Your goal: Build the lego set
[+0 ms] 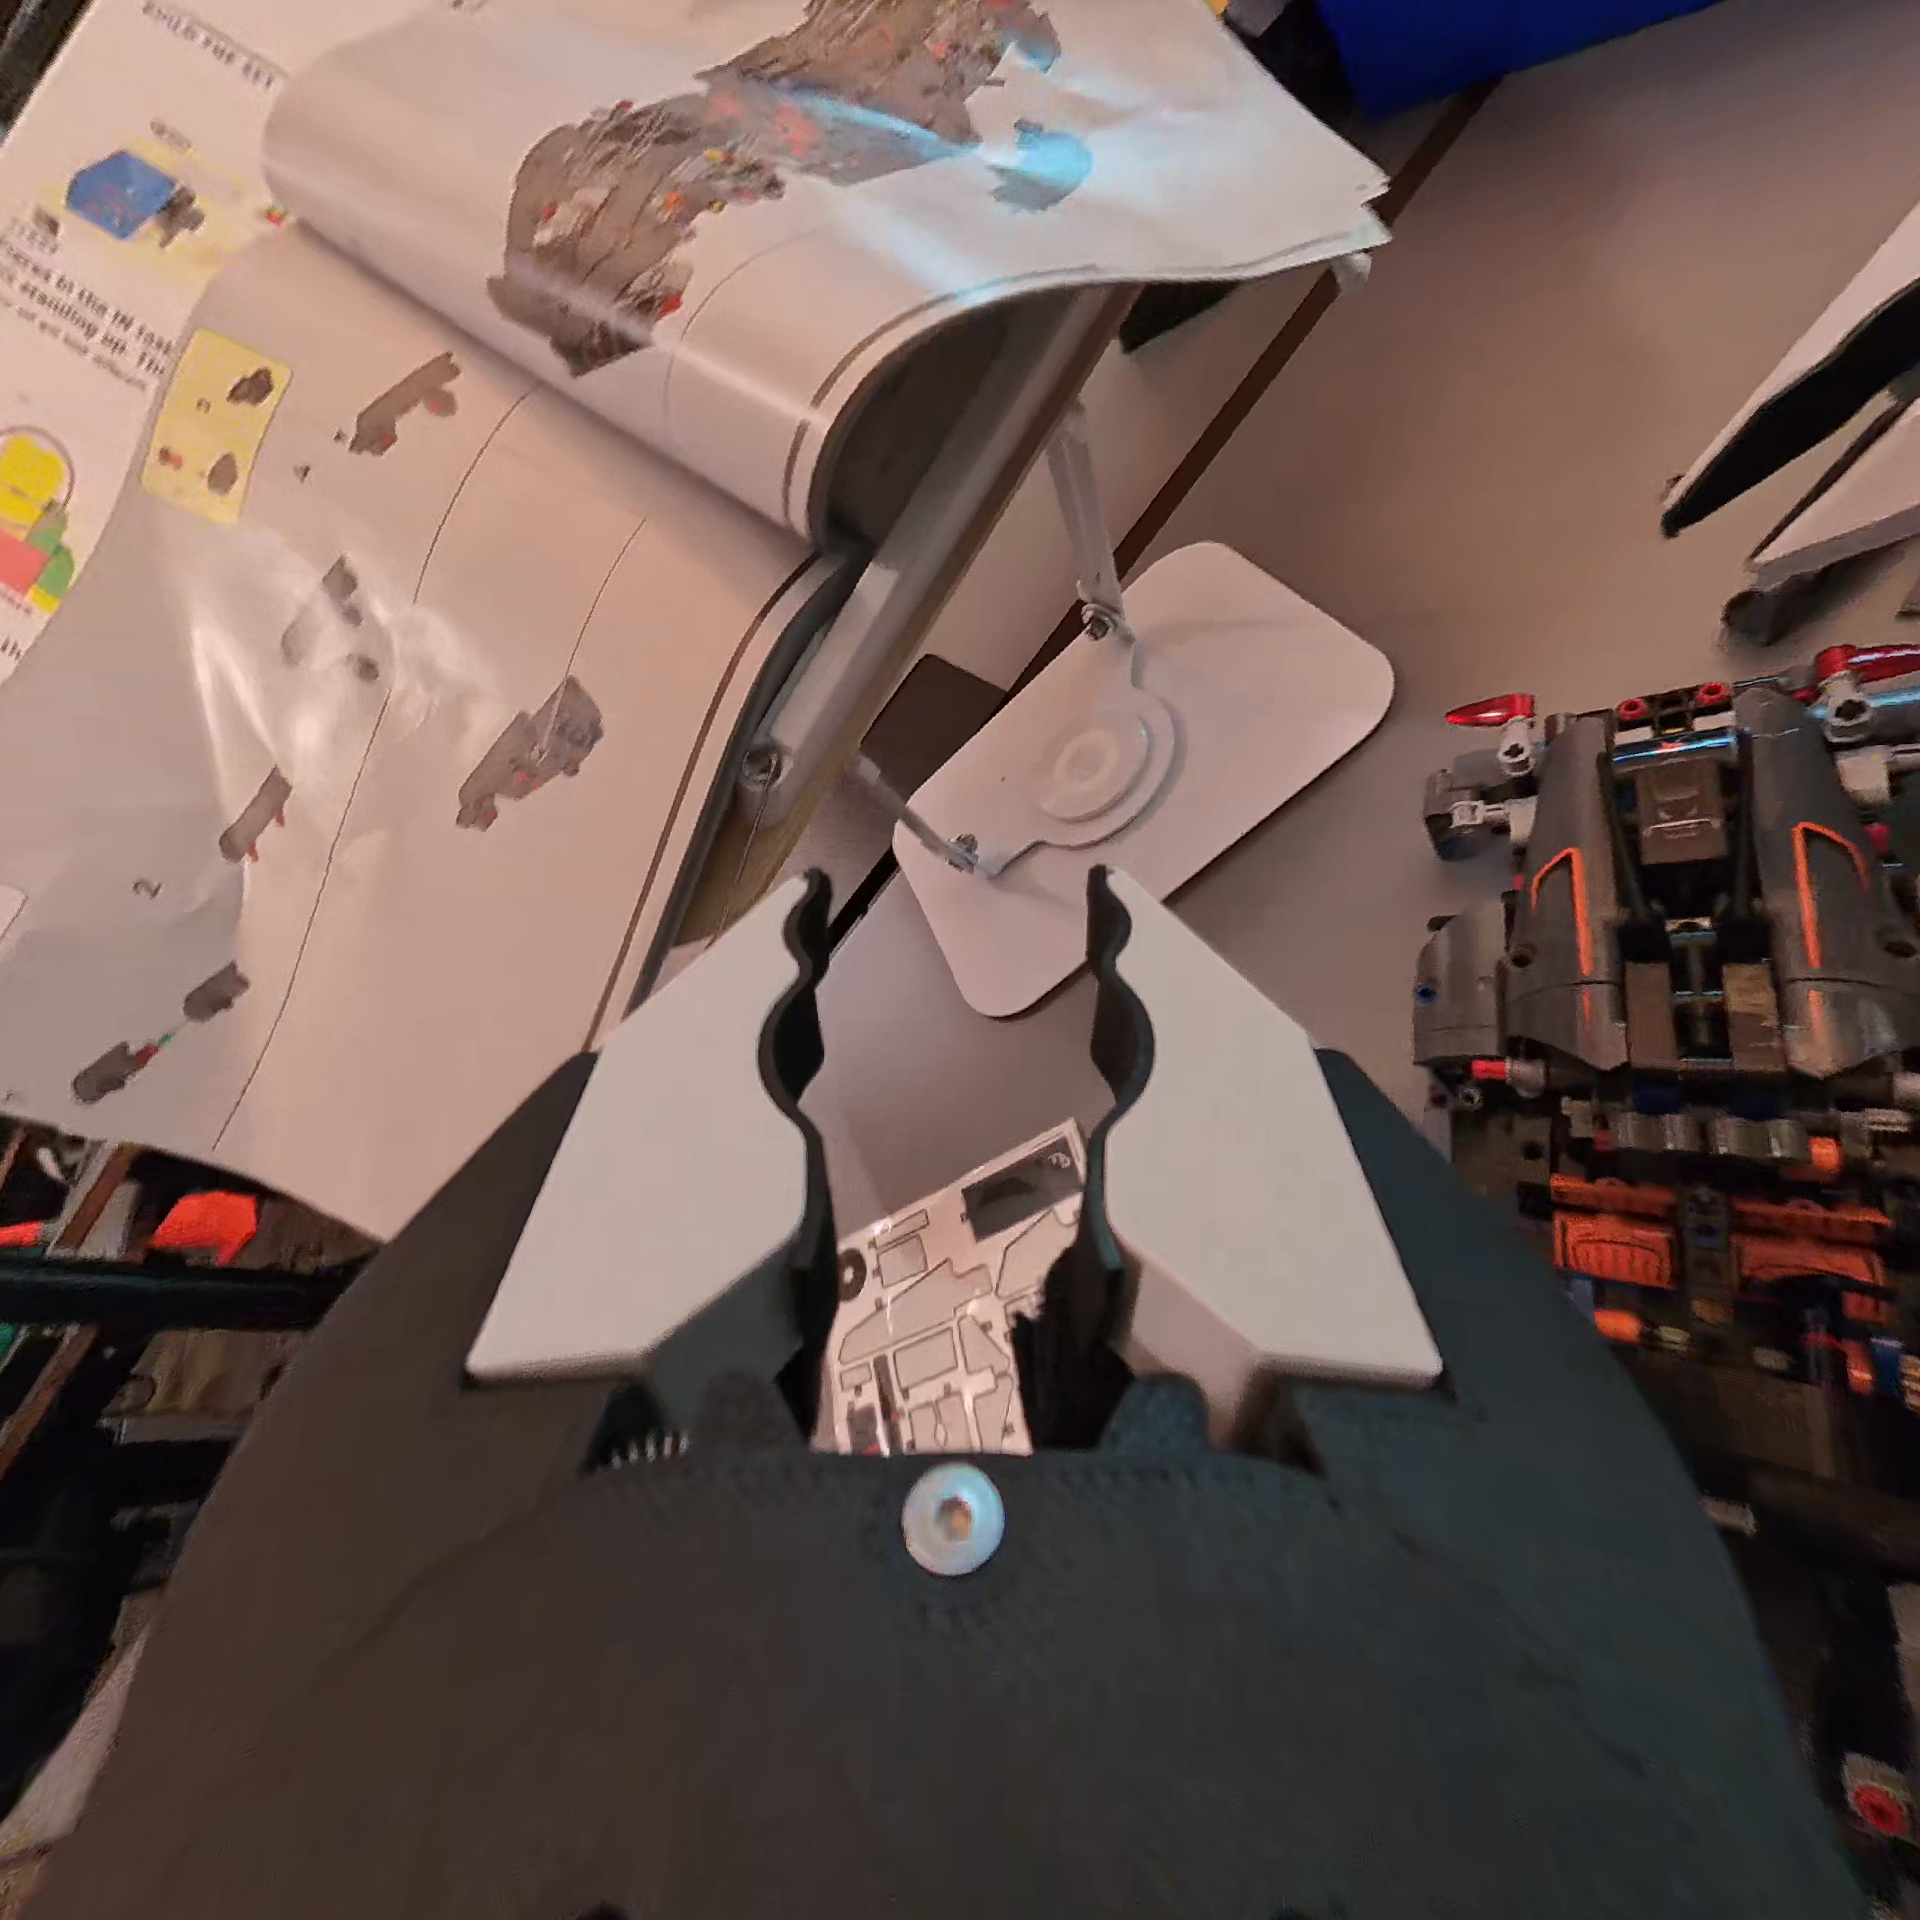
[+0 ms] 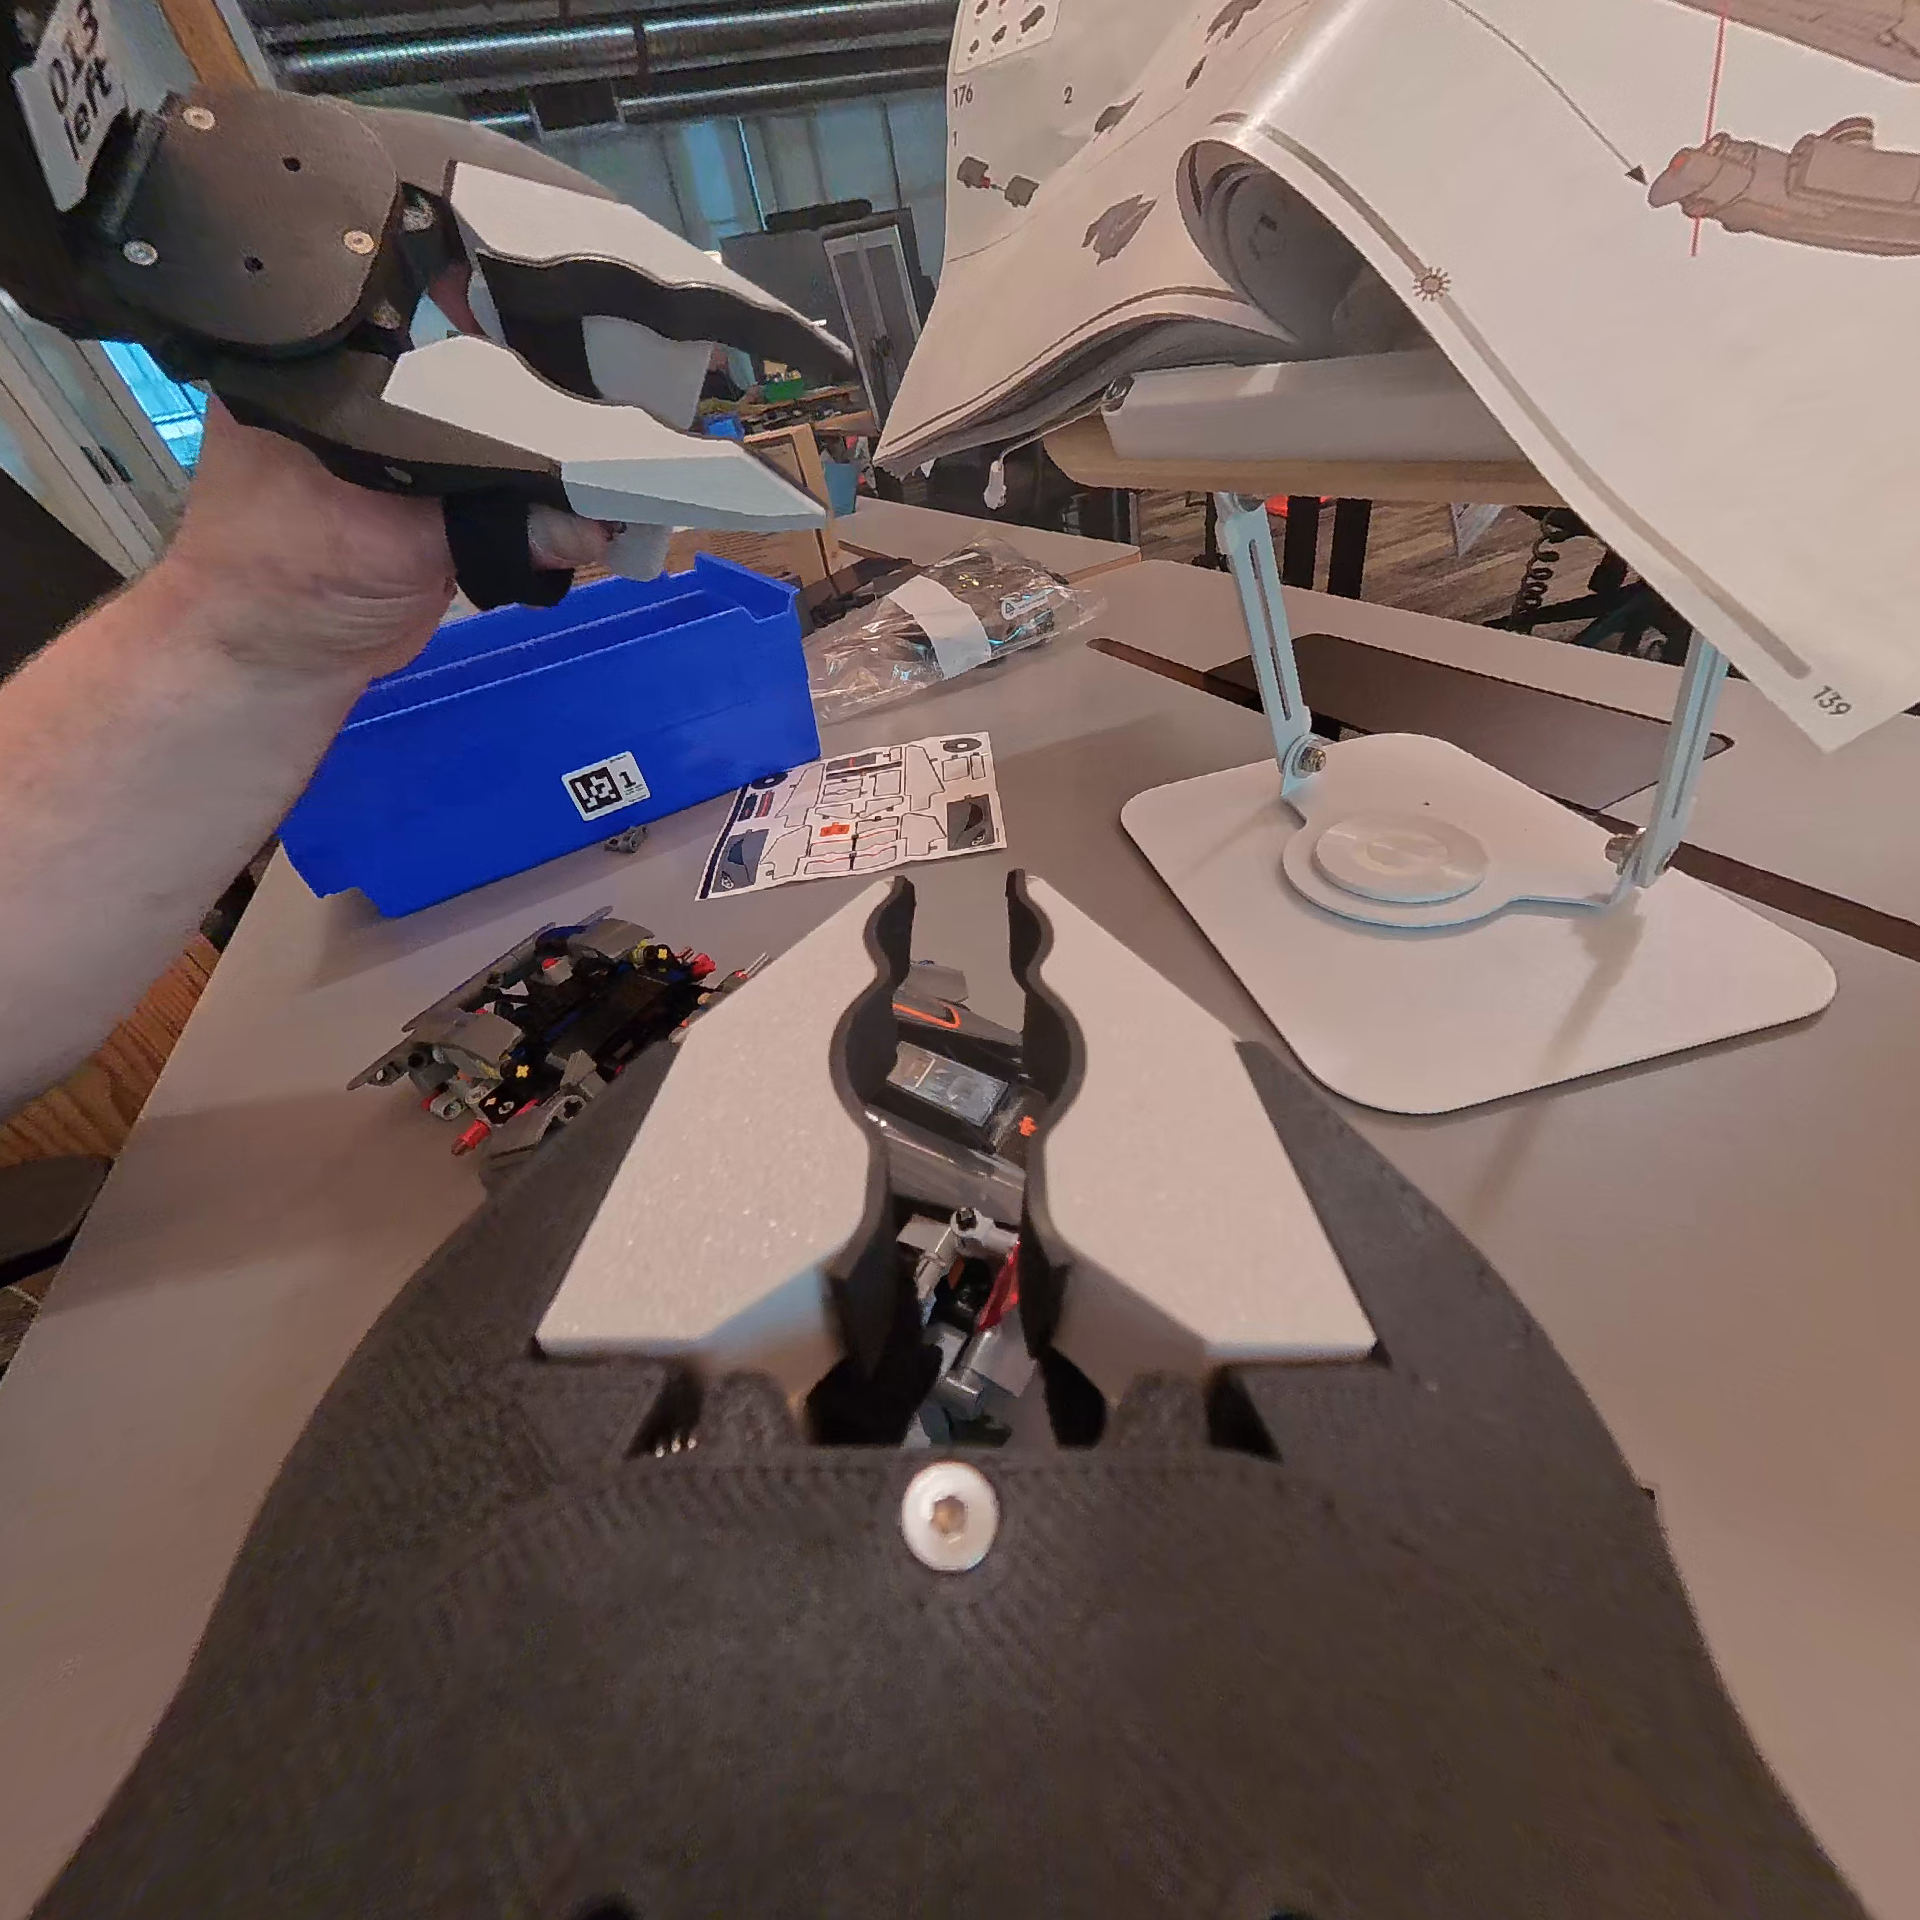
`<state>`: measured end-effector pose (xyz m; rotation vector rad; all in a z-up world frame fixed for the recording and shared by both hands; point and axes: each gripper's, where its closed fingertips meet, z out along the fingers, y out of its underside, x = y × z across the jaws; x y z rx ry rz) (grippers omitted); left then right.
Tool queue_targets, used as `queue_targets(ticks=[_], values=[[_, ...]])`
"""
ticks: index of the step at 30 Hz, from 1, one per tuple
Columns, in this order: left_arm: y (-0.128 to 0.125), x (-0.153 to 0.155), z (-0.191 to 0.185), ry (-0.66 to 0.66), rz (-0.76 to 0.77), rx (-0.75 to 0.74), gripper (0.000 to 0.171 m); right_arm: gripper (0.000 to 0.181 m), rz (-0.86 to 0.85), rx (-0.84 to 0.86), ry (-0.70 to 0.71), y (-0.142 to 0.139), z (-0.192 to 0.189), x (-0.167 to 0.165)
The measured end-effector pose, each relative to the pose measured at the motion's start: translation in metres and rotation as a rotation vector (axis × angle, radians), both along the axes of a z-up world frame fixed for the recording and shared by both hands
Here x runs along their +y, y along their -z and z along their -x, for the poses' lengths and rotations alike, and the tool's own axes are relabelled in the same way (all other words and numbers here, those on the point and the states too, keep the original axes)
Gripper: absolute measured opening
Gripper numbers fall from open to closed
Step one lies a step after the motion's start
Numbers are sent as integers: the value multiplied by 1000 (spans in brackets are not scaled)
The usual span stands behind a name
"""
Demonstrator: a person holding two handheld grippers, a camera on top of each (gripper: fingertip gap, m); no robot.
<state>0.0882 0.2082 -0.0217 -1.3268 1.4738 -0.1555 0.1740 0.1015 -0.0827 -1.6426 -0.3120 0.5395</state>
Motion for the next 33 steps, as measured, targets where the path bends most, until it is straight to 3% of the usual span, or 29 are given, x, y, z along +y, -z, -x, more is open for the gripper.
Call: queue_targets(ticks=[2,7,13,16,19,33], values=[[-4,18,14,-99,1,-32,53,17,1,1,-3,0,1,0],[-22,80,40,-313,69,-205,87,17,0,-6,-5,1,3,0],[-12,144,41,-435,391,-402,124,17,3,-14,0,3,2,1],[-6,156,28,-420,521,-478,126,18,6,-9,2,3,1,1],[-5,162,21,-425,539,-495,126,18,6,-2,1,3,0,1],[-12,164,16,-467,406,-467,103,18,6,18,-6,1,2,1]])
